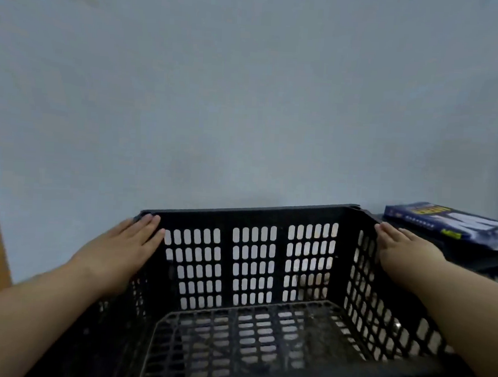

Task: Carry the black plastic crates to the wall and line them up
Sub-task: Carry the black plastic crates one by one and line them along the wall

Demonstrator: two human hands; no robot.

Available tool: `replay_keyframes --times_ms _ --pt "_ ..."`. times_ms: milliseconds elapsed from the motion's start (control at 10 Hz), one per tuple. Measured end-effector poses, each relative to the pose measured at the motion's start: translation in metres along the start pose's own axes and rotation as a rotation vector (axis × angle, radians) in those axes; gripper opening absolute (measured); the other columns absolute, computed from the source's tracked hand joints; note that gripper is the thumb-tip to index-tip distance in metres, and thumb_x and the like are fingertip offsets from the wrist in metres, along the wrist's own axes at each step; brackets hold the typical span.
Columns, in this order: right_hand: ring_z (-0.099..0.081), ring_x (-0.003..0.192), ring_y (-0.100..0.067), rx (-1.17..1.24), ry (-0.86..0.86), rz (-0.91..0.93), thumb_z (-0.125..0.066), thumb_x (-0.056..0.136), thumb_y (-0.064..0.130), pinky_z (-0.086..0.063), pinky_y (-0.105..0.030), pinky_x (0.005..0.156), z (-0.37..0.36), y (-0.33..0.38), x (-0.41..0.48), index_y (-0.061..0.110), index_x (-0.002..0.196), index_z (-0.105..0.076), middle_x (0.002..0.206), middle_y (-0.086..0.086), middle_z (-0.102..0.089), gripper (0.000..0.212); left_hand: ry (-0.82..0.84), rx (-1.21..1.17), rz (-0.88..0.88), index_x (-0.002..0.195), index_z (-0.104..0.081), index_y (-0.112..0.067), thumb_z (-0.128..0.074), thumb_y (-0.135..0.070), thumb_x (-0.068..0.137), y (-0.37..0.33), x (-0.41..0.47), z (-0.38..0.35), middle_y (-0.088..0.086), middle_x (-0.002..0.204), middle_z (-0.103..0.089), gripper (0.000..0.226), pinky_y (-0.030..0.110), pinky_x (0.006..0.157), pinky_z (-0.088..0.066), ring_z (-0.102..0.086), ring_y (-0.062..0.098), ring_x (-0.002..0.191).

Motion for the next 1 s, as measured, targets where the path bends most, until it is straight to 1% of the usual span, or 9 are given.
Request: replay_keyframes --times_ms 100,200,300,500,600,700,800,900,1000 --pt "0.008 0.147 -0.023 0.037 -0.035 -0.022 -0.022 0.098 0.018 -0.004 -0.037 0.12 0.046 -0.008 0.04 0.007 0.148 -0.01 0.159 -0.008 0.012 0.053 -0.034 0.076 0.067 0.144 0.019 -0.012 -0.042 -0.007 0.081 0.055 0.023 0.022 0.011 0.154 0.026 0.088 0.035 0.115 0.009 0.023 0.022 0.142" --pt "0.007 0.147 -0.026 0.084 -0.102 -0.043 -0.03 0.095 0.02 -0.007 -0.041 0.12 0.092 -0.006 0.085 0.005 0.148 -0.005 0.159 -0.008 0.014 0.06 -0.051 0.126 0.135 0.144 0.019 -0.012 -0.044 -0.01 0.08 0.108 0.043 0.032 0.012 0.154 0.025 0.09 0.035 0.116 0.007 0.022 0.022 0.142" --pt "0.008 0.147 -0.026 0.0 -0.192 0.003 -0.037 0.094 0.019 -0.006 -0.041 0.12 0.144 0.015 0.128 0.006 0.146 -0.019 0.159 -0.013 0.011 0.057 -0.052 0.142 0.203 0.142 0.023 -0.012 -0.046 -0.01 0.08 0.157 0.061 0.029 0.013 0.153 0.028 0.092 0.036 0.116 0.008 0.028 0.021 0.138" --pt "0.013 0.146 -0.025 -0.014 -0.245 0.096 -0.048 0.091 0.018 -0.003 -0.043 0.118 0.23 0.091 0.208 0.01 0.146 -0.023 0.158 -0.014 0.014 0.061 0.006 0.127 0.326 0.14 0.026 -0.015 -0.048 -0.006 0.079 0.242 0.076 -0.006 0.008 0.144 0.036 0.096 0.035 0.114 0.011 0.031 0.019 0.135" --pt "0.014 0.146 -0.025 0.035 -0.262 0.144 -0.051 0.09 0.019 -0.002 -0.043 0.118 0.248 0.142 0.241 0.01 0.147 -0.02 0.158 -0.011 0.017 0.066 0.031 0.117 0.352 0.134 0.031 -0.018 -0.047 -0.004 0.078 0.284 0.082 -0.043 0.008 0.141 0.039 0.097 0.036 0.114 0.013 0.034 0.018 0.13" --pt "0.014 0.146 -0.029 0.087 -0.238 0.174 -0.052 0.088 0.018 -0.004 -0.046 0.12 0.255 0.195 0.272 0.012 0.146 -0.024 0.157 -0.008 0.019 0.065 0.041 0.098 0.369 0.132 0.032 -0.02 -0.05 -0.007 0.077 0.322 0.092 -0.086 0.007 0.139 0.04 0.1 0.036 0.116 0.011 0.034 0.018 0.13" --pt "0.015 0.145 -0.03 0.086 -0.17 0.183 -0.051 0.089 0.018 -0.003 -0.047 0.12 0.258 0.251 0.289 0.015 0.146 -0.025 0.157 -0.009 0.02 0.062 0.065 0.102 0.331 0.131 0.034 -0.021 -0.051 -0.007 0.077 0.357 0.107 -0.132 0.007 0.139 0.04 0.102 0.036 0.115 0.012 0.035 0.018 0.13" --pt "0.016 0.145 -0.028 0.057 -0.099 0.145 -0.049 0.091 0.017 -0.002 -0.045 0.119 0.262 0.307 0.304 0.014 0.146 -0.023 0.157 -0.011 0.019 0.061 0.089 0.09 0.289 0.129 0.035 -0.021 -0.047 -0.004 0.076 0.394 0.127 -0.179 0.006 0.139 0.04 0.1 0.035 0.114 0.014 0.036 0.018 0.13" --pt "0.012 0.146 -0.027 0.109 -0.017 0.185 -0.043 0.094 0.019 0.0 -0.045 0.118 0.27 0.351 0.318 0.012 0.146 -0.023 0.159 -0.011 0.01 0.056 0.116 0.04 0.254 0.127 0.036 -0.021 -0.044 -0.002 0.075 0.426 0.147 -0.22 0.006 0.138 0.042 0.097 0.034 0.112 0.016 0.038 0.018 0.128"
Point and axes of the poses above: each hand's wrist, its own x-axis towards the middle knuckle, its own z-axis out of the back of the hand, y = z × x, the point moved 8 cm from there along x, towards the middle knuckle
